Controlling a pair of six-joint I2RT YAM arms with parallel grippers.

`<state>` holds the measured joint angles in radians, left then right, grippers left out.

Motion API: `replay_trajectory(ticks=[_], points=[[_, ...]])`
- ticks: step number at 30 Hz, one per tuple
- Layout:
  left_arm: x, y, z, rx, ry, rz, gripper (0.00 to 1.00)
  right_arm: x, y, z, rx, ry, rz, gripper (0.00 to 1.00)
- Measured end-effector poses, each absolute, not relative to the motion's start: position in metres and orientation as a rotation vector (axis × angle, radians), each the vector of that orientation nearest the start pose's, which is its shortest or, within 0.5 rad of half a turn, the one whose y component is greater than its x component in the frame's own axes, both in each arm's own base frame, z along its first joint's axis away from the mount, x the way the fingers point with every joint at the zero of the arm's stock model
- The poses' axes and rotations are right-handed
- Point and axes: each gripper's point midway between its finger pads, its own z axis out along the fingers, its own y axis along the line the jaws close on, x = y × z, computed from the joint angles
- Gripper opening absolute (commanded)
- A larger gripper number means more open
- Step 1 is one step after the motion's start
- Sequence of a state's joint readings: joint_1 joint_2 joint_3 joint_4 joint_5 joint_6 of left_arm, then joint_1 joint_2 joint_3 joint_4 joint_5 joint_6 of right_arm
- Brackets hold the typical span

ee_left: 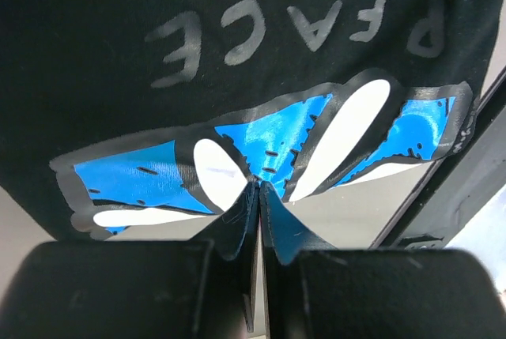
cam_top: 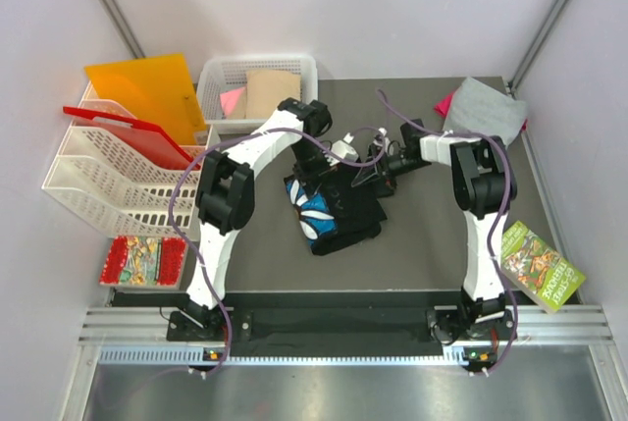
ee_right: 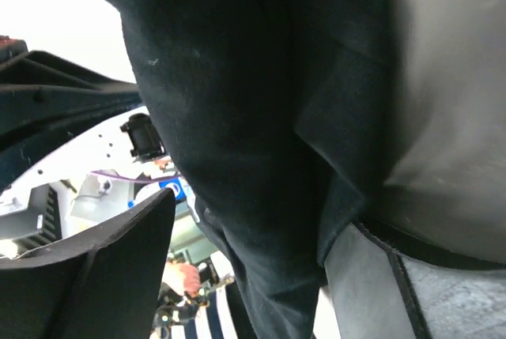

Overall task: Fold and stack the t-shirts
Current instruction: Smooth out wrinkles on the folded tshirt

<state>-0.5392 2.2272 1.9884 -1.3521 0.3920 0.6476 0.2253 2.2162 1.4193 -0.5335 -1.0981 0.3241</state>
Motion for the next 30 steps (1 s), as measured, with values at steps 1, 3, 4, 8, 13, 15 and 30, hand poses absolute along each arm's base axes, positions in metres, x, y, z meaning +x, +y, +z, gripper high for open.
replay_trajectory(ticks=[1, 3, 4, 8, 13, 15, 30], points=[[0.316, -0.239, 0.077, 1.713, 2.566, -0.614, 0.06, 0.34, 0.247, 0.043, -0.073, 2.741, 1.706, 0.68], [0.316, -0.238, 0.076, 1.706, 2.574, -0.613, 0.06, 0.337, 0.251, 0.042, -0.086, 2.743, 1.711, 0.63], [0.317, -0.236, 0.076, 1.704, 2.576, -0.605, 0.06, 0.335, 0.254, 0.042, -0.094, 2.746, 1.712, 0.62], [0.325, -0.235, 0.08, 1.706, 2.56, -0.559, 0.06, 0.328, 0.264, 0.039, -0.112, 2.772, 1.702, 0.6], [0.329, -0.237, 0.083, 1.706, 2.534, -0.556, 0.04, 0.325, 0.271, 0.039, -0.121, 2.783, 1.7, 0.61], [0.324, -0.234, 0.078, 1.713, 2.552, -0.56, 0.03, 0.325, 0.272, 0.039, -0.115, 2.786, 1.7, 0.61], [0.272, -0.188, 0.061, 1.847, 2.668, -0.51, 0.01, 0.326, 0.274, 0.04, -0.105, 2.786, 1.7, 0.59]])
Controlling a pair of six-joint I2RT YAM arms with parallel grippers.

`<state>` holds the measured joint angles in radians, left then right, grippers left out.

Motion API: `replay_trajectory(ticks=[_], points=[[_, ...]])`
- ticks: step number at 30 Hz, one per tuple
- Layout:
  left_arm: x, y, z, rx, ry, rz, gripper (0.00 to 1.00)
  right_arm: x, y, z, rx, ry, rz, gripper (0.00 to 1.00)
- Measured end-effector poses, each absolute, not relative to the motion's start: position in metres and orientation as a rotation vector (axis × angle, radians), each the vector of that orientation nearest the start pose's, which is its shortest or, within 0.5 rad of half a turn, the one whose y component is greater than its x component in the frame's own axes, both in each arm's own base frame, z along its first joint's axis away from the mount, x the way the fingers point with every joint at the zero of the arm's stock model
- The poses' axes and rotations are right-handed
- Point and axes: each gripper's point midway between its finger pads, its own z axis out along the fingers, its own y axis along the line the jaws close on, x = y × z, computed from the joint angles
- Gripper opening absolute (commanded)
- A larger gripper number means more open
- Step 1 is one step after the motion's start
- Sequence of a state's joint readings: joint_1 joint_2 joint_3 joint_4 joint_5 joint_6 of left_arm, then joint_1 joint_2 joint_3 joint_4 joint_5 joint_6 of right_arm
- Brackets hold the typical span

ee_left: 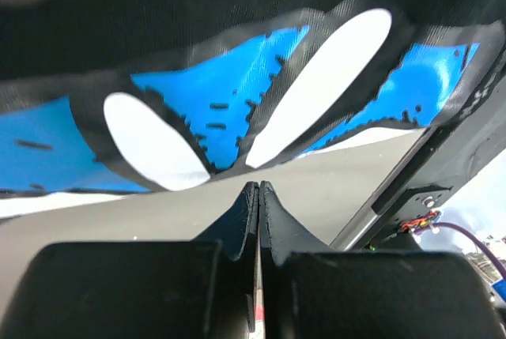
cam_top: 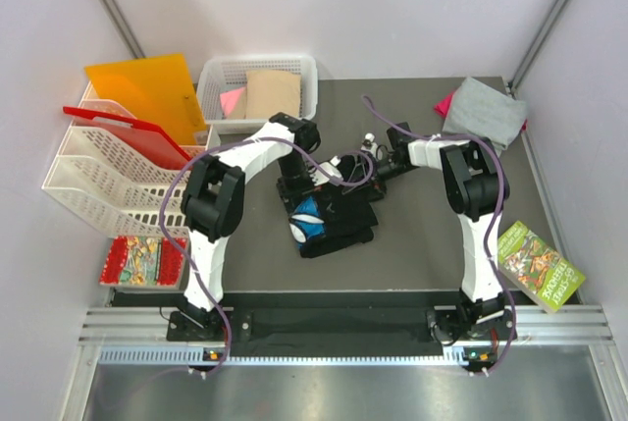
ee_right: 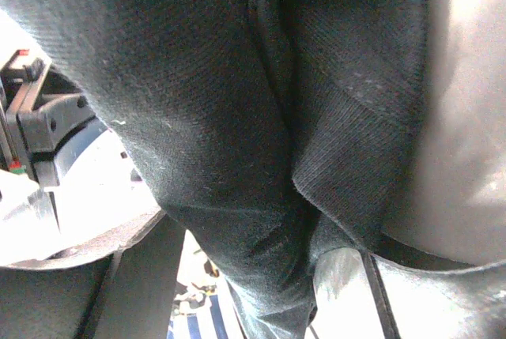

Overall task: Fold and stack the t-shirts
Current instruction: Smooth out wrinkles on the folded tshirt

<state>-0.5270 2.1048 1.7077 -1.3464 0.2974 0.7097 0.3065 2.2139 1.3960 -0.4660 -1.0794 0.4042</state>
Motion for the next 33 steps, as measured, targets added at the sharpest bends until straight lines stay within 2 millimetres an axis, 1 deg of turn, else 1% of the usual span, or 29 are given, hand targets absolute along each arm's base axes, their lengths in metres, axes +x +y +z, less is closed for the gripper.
replay_trajectory(ticks=[5, 10, 13, 18, 20, 27, 33], points=[[0.27, -0.196, 0.06, 1.856, 2.652, -0.506, 0.0, 0.326, 0.279, 0.039, -0.11, 2.784, 1.704, 0.59], [0.269, -0.204, 0.056, 1.854, 2.645, -0.506, 0.0, 0.328, 0.288, 0.039, -0.135, 2.777, 1.715, 0.58], [0.268, -0.203, 0.047, 1.855, 2.648, -0.502, 0.0, 0.328, 0.291, 0.039, -0.141, 2.771, 1.723, 0.57], [0.261, -0.196, 0.026, 1.832, 2.686, -0.502, 0.0, 0.329, 0.294, 0.039, -0.151, 2.754, 1.739, 0.57], [0.26, -0.195, 0.023, 1.816, 2.697, -0.509, 0.0, 0.33, 0.294, 0.039, -0.153, 2.75, 1.743, 0.57], [0.26, -0.197, 0.021, 1.759, 2.738, -0.529, 0.0, 0.333, 0.299, 0.039, -0.153, 2.732, 1.757, 0.55], [0.26, -0.197, 0.022, 1.74, 2.769, -0.53, 0.0, 0.334, 0.311, 0.038, -0.175, 2.701, 1.788, 0.51]])
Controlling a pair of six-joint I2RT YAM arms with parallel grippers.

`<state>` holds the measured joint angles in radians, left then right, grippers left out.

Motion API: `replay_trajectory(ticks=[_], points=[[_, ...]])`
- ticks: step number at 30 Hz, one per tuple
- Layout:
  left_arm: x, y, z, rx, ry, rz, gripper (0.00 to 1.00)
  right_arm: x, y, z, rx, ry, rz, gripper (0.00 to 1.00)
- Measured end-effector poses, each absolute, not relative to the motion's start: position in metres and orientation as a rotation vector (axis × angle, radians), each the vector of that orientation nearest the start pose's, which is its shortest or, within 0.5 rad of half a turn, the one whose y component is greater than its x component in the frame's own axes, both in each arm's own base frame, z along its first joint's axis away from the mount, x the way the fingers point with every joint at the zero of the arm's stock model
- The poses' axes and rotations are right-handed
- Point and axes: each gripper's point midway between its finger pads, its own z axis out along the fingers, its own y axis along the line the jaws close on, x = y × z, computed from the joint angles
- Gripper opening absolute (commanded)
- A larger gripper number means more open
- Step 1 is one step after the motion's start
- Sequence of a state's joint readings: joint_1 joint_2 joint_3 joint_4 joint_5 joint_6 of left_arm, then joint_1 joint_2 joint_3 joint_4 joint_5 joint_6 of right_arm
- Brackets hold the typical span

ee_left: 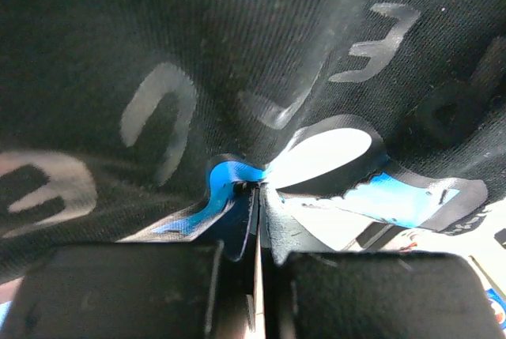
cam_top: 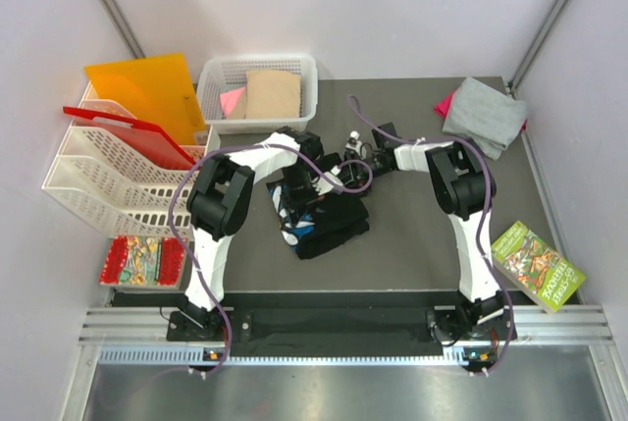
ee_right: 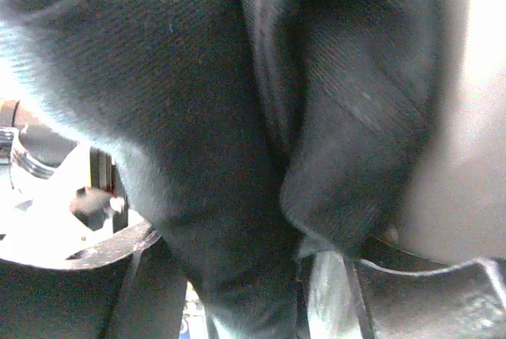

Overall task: Fold and stack the t-shirts
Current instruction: Smooth out wrinkles on the folded tshirt, then put the neatly folded tshirt into the corner of the board with the right arm

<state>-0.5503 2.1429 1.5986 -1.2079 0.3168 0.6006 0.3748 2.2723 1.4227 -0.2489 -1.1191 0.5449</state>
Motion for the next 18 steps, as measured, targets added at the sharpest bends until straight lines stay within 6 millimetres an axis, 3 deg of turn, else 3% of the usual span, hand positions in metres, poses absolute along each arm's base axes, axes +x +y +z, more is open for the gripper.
replay_trajectory(ticks=[4, 6, 8, 9, 10, 18], points=[[0.26, -0.197, 0.022, 1.737, 2.773, -0.529, 0.0, 0.333, 0.324, 0.037, -0.213, 2.683, 1.81, 0.45], [0.26, -0.197, 0.022, 1.734, 2.776, -0.53, 0.0, 0.33, 0.33, 0.036, -0.228, 2.685, 1.817, 0.35], [0.26, -0.197, 0.022, 1.734, 2.777, -0.529, 0.0, 0.327, 0.334, 0.032, -0.231, 2.696, 1.813, 0.23], [0.26, -0.197, 0.022, 1.734, 2.777, -0.528, 0.0, 0.325, 0.336, 0.03, -0.235, 2.7, 1.815, 0.07], [0.259, -0.197, 0.022, 1.734, 2.778, -0.529, 0.0, 0.323, 0.337, 0.027, -0.227, 2.711, 1.81, 0.0], [0.262, -0.196, 0.025, 1.707, 2.796, -0.529, 0.03, 0.328, 0.332, 0.026, -0.224, 2.69, 1.81, 0.0]])
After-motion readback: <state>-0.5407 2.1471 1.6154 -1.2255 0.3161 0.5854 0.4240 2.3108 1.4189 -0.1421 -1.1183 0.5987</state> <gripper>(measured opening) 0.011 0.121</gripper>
